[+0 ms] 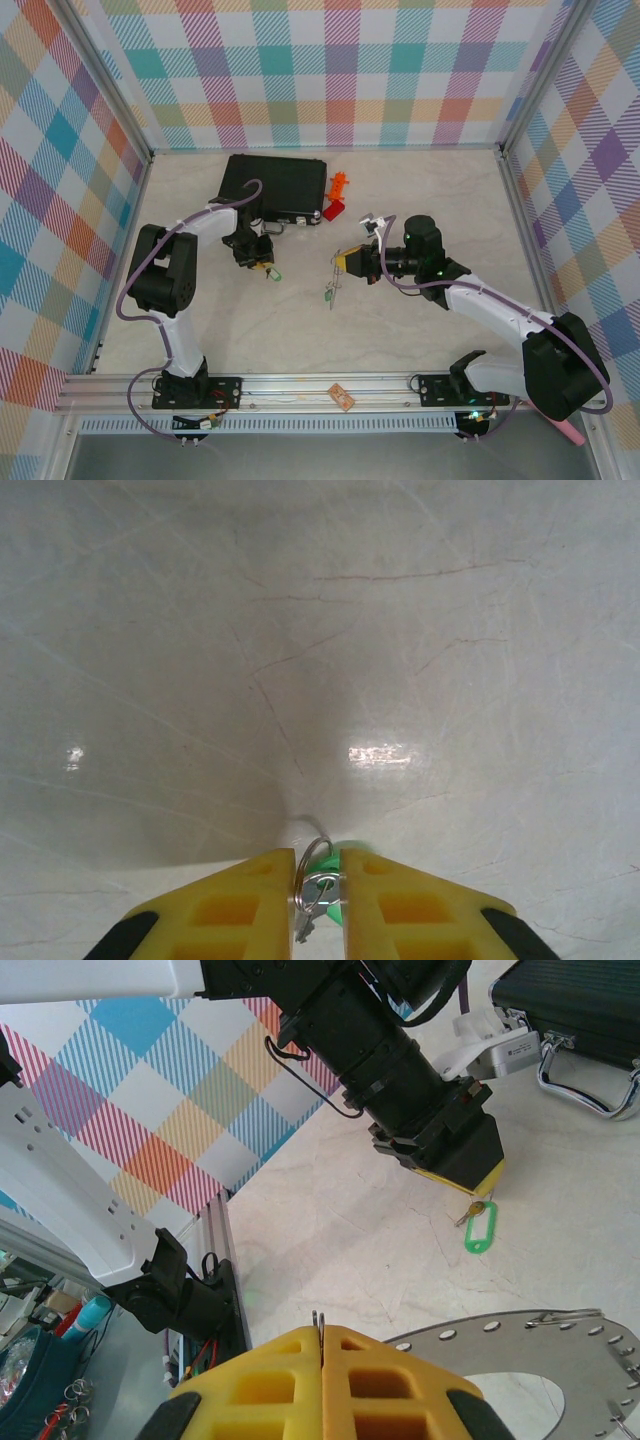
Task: Put the keys on the keyring
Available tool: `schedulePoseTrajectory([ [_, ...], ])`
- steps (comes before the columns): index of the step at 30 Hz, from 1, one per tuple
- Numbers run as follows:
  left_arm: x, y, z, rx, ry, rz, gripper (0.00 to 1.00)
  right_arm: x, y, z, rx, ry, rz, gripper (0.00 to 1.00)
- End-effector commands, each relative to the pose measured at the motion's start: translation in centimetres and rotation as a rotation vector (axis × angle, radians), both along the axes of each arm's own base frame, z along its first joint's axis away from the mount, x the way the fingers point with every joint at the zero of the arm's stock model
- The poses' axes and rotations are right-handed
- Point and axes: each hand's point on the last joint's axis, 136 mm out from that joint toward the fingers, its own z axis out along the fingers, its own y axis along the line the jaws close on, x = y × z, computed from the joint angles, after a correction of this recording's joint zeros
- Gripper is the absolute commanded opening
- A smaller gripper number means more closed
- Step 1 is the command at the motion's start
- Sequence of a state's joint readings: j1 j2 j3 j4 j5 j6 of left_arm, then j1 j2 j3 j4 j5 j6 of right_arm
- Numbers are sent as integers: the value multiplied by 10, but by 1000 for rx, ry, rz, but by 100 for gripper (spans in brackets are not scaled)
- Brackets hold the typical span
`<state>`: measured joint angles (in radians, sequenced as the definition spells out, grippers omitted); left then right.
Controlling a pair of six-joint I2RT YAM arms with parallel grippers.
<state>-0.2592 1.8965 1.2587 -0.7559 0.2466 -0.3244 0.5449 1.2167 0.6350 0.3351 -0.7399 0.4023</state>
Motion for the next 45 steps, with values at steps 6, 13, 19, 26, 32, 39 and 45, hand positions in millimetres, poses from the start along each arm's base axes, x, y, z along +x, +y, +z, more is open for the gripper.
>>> schedulePoseTrajectory([
  [6, -11, 4, -6, -8, 48, 8, 16, 2, 5, 15, 20, -61, 16, 0],
  [13, -10, 4, -6, -5, 45, 12, 6, 2, 5, 15, 20, -61, 16, 0],
  [19, -10, 5, -5, -5, 42, 10, 7, 2, 5, 14, 19, -59, 16, 0],
  [26, -9, 5, -2, -2, 40, 6, 11, 2, 5, 14, 19, -60, 16, 0],
  [32, -10, 6, -2, -3, 39, 7, 11, 1, 5, 15, 20, -61, 18, 0],
  [39, -10, 7, 1, 1, 32, 7, 12, 2, 5, 15, 20, -62, 17, 0],
  [45, -10, 7, 3, -1, 27, 9, 12, 2, 6, 14, 19, -60, 19, 0],
])
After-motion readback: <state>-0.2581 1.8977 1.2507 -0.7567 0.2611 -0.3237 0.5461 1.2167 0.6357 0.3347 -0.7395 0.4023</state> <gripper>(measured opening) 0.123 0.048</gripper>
